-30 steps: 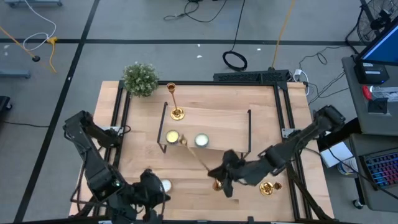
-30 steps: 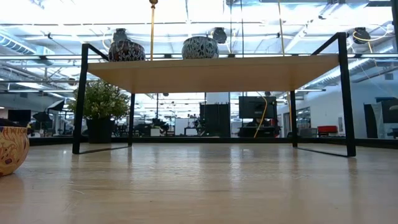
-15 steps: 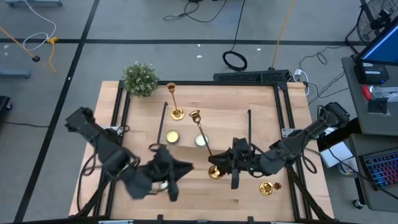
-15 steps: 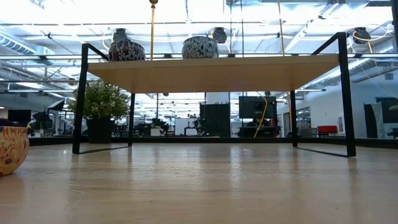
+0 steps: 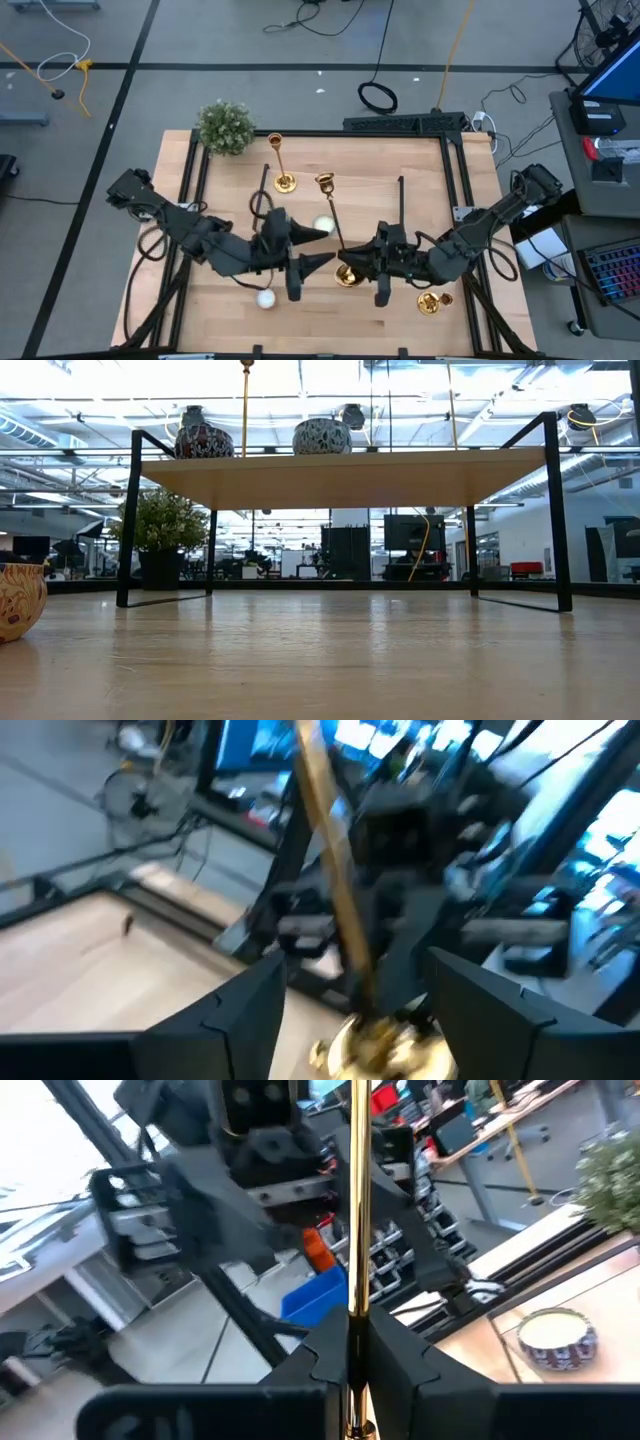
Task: Pick & Place candle stick holders
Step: Put the left gold candle holder on the shelf
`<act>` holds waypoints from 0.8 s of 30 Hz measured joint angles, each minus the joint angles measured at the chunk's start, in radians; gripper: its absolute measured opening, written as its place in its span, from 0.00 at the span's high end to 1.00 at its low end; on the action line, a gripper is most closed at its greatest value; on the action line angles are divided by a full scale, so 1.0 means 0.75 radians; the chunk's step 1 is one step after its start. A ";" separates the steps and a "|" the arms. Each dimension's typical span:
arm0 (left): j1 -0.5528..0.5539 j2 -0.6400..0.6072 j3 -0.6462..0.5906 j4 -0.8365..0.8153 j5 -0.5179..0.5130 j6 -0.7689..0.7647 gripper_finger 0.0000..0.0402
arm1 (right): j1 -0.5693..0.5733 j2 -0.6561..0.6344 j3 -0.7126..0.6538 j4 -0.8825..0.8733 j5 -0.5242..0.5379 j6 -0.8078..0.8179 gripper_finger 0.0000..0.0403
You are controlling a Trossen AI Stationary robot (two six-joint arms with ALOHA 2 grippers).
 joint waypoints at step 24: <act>0.146 -0.003 0.001 0.109 0.254 0.027 0.48 | 0.005 0.033 0.001 0.111 0.032 -0.035 0.96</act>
